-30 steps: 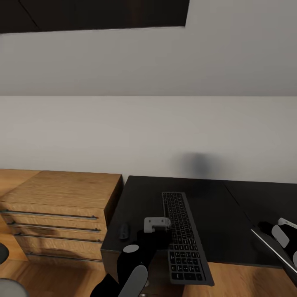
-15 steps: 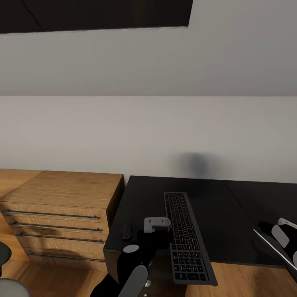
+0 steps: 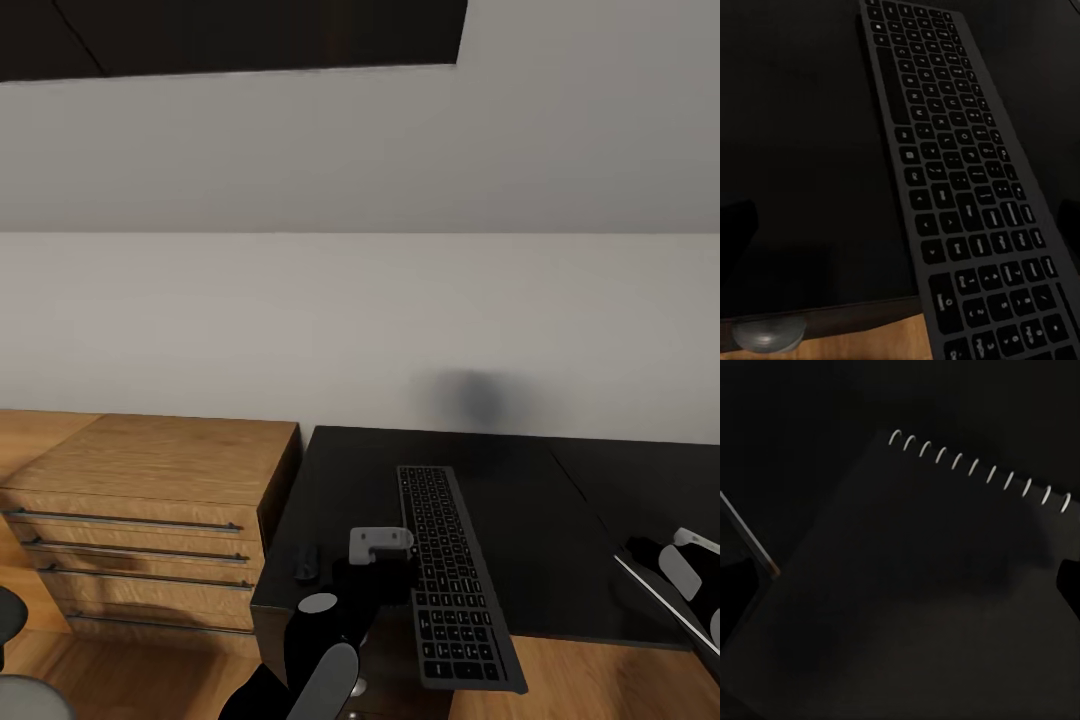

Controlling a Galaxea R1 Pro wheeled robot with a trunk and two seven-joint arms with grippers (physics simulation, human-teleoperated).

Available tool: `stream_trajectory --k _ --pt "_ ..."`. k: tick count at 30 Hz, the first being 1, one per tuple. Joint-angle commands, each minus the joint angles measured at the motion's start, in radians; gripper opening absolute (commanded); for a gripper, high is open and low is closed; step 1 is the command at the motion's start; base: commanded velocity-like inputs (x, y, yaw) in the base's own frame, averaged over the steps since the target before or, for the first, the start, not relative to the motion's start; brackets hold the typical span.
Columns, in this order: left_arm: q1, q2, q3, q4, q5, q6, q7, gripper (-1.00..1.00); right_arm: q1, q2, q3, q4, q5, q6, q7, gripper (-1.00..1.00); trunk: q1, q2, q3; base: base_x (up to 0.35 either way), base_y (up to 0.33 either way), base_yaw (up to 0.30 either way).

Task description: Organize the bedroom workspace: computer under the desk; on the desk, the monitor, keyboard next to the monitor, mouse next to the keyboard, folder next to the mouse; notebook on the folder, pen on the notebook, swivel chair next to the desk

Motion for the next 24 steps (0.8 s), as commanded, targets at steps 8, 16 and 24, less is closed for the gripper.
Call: stream_trajectory --k 8,16,24 --pt "-0.002 0.0 -0.001 -0.001 0.01 0.001 0.01 1.0 0.0 -0.001 0.002 -0.011 -0.009 -0.004 -0.007 1.0 0.0 -0.001 -0.001 0.0 0.0 0.0" --pt "-0.001 0.0 -0.001 -0.001 0.01 0.001 0.011 1.0 0.0 0.004 0.005 -0.036 -0.001 -0.072 -0.016 1.0 0.0 -0.001 -0.001 0.0 0.0 0.0" --pt "-0.002 0.0 -0.002 -0.001 0.01 0.001 0.011 1.0 0.0 0.005 0.006 -0.038 0.0 -0.081 -0.016 1.0 -0.015 0.027 0.011 0.0 0.0 0.0"
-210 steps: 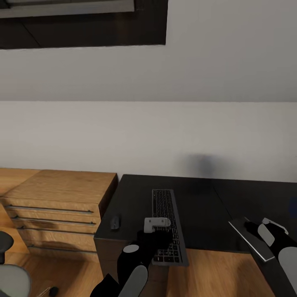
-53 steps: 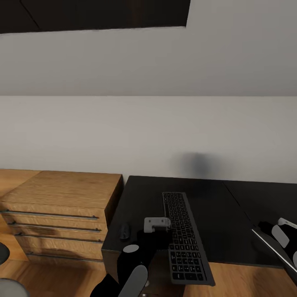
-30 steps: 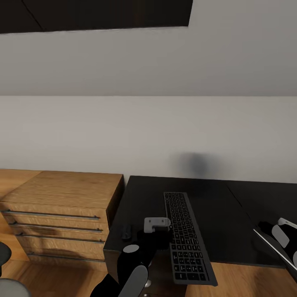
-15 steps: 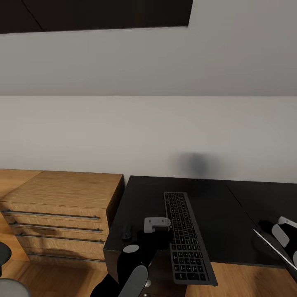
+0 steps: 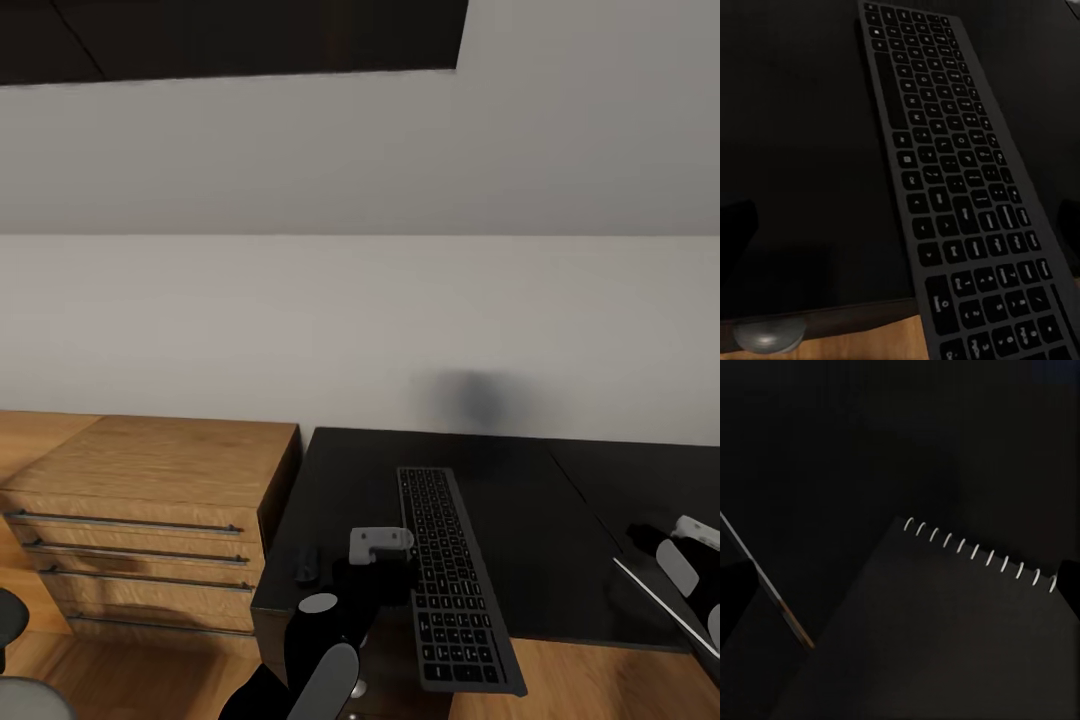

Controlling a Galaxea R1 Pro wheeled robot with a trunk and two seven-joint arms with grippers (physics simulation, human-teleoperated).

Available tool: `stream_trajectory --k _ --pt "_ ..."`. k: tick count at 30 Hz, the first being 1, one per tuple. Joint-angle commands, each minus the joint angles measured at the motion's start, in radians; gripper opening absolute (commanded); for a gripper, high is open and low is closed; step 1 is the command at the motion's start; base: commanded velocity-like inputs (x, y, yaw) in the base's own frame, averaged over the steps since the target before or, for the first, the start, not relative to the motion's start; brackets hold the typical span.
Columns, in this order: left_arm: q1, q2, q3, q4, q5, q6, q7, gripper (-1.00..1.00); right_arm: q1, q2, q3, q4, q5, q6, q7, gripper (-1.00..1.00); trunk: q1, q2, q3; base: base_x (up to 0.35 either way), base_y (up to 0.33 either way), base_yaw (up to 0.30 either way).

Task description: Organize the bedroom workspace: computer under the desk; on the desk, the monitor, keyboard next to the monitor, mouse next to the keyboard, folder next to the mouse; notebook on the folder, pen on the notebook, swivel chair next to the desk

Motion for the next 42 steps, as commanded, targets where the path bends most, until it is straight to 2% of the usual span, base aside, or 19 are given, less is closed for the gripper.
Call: stream_trajectory --k 1,10,20,42 --pt "-0.001 0.0 -0.001 -0.001 0.01 0.001 0.01 1.0 0.0 0.0 0.0 -0.002 -0.009 0.004 -0.004 1.0 0.0 0.0 -0.001 0.0 0.0 0.0" --pt "-0.001 0.0 -0.001 -0.001 0.01 0.001 0.01 1.0 0.0 0.0 0.0 0.001 -0.009 0.006 -0.004 1.0 0.0 0.0 -0.001 0.0 -0.011 0.0" --pt "-0.001 0.0 0.001 -0.001 0.01 0.001 0.01 1.0 0.0 0.0 0.002 0.001 -0.009 0.008 -0.005 1.0 0.0 0.0 -0.001 0.0 -0.198 0.0" --pt "-0.001 0.0 -0.002 -0.001 0.01 0.001 0.01 1.0 0.0 0.0 0.003 0.004 -0.01 0.019 -0.004 1.0 0.0 0.0 -0.001 0.052 -0.06 0.0"
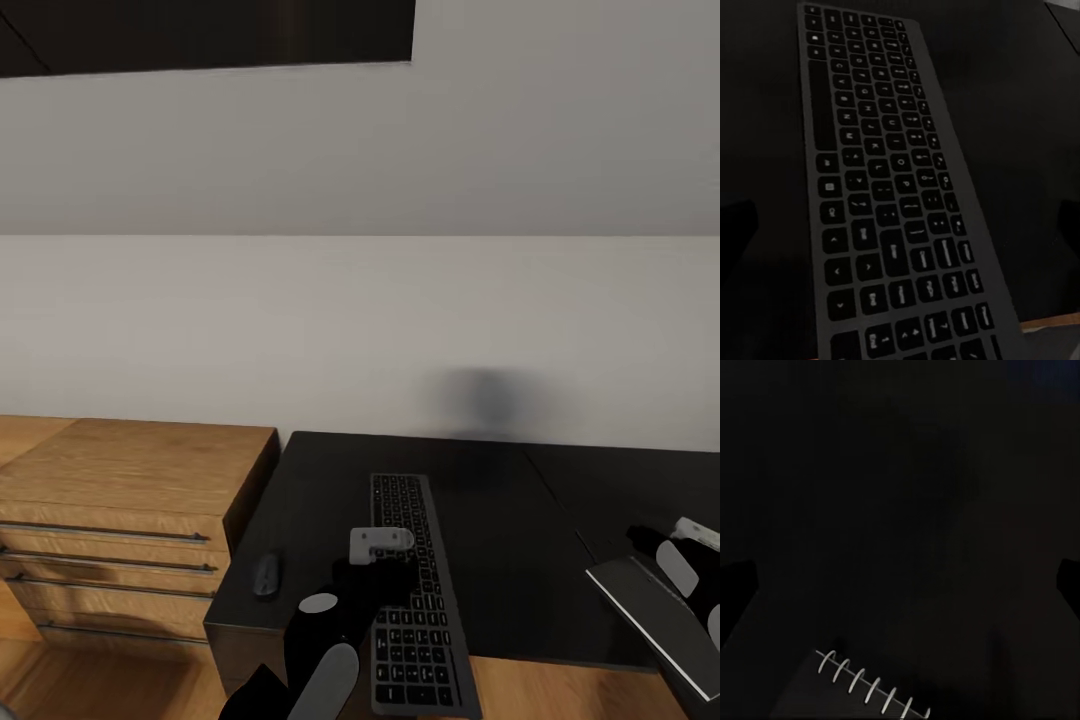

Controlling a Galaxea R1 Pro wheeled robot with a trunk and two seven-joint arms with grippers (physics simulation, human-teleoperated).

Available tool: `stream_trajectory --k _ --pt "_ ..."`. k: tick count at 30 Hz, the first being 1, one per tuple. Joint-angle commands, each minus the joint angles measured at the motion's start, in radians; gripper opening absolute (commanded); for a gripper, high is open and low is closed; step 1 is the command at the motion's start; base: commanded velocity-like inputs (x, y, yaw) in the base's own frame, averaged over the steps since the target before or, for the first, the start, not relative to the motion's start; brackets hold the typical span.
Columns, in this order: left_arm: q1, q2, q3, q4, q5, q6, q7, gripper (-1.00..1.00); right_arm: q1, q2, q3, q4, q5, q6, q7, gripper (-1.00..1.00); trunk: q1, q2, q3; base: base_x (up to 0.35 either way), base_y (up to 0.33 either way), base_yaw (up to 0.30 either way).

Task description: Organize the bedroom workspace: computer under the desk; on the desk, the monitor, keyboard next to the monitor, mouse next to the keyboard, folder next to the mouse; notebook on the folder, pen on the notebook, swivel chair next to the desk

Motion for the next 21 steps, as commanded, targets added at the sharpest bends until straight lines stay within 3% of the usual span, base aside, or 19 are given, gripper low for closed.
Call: stream_trajectory --k 1,4,21 --pt "-0.001 0.0 -0.001 -0.001 0.01 0.001 0.01 1.0 0.0 0.0 0.001 -0.002 -0.01 0.006 -0.005 1.0 0.0 -0.001 -0.001 0.007 -0.007 0.0" --pt "-0.001 0.0 -0.002 -0.001 0.01 0.001 0.01 1.0 0.0 0.0 0.001 -0.002 -0.01 0.021 -0.004 1.0 0.0 -0.001 -0.001 0.002 -0.002 0.0" --pt "-0.001 0.0 -0.002 -0.001 0.01 0.001 0.012 1.0 0.0 -0.001 0.001 0.0 -0.01 0.026 -0.005 1.0 0.065 -0.12 -0.054 0.0 0.0 0.0"
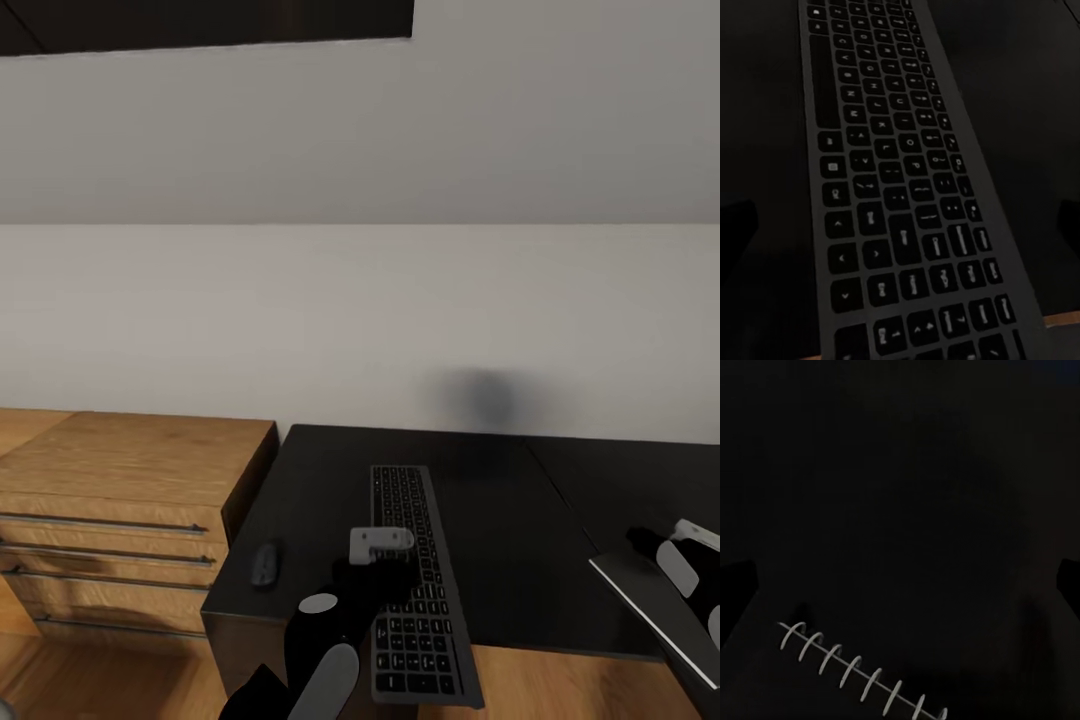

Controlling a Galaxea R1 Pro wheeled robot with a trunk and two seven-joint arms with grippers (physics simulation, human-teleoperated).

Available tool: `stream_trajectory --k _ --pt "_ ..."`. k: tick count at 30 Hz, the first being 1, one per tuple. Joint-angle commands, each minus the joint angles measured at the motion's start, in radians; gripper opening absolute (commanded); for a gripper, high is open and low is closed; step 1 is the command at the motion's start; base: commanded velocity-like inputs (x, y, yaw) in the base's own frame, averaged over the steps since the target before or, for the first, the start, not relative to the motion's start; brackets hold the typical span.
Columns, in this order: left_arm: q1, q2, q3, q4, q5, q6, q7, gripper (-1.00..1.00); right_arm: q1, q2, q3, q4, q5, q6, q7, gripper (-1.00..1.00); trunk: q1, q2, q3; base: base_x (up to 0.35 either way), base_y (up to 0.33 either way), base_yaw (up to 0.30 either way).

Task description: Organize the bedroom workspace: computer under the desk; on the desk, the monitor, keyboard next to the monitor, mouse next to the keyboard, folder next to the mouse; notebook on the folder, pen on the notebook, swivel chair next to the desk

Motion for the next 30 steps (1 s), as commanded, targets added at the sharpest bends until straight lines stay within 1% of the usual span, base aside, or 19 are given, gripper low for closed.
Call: stream_trajectory --k 1,6,25,30 --pt "-0.001 0.0 -0.001 -0.001 0.01 0.001 0.01 1.0 -0.001 0.0 0.001 -0.002 -0.01 0.004 -0.005 1.0 0.004 -0.008 -0.004 0.0 0.0 0.0" --pt "-0.001 0.0 0.0 -0.001 0.01 0.001 0.01 1.0 -0.001 0.0 0.001 -0.002 -0.01 0.004 -0.005 1.0 0.023 -0.043 -0.02 0.0 0.0 0.0" --pt "-0.001 0.0 0.003 -0.001 0.01 0.001 0.01 1.0 0.0 0.001 0.001 -0.002 -0.01 0.004 -0.005 1.0 0.023 -0.043 -0.02 0.0 0.0 0.0" --pt "-0.001 0.0 0.002 -0.001 0.01 0.001 0.01 1.0 0.0 0.001 0.001 -0.002 -0.01 0.004 -0.005 1.0 0.023 -0.043 -0.02 -0.105 0.138 0.0"
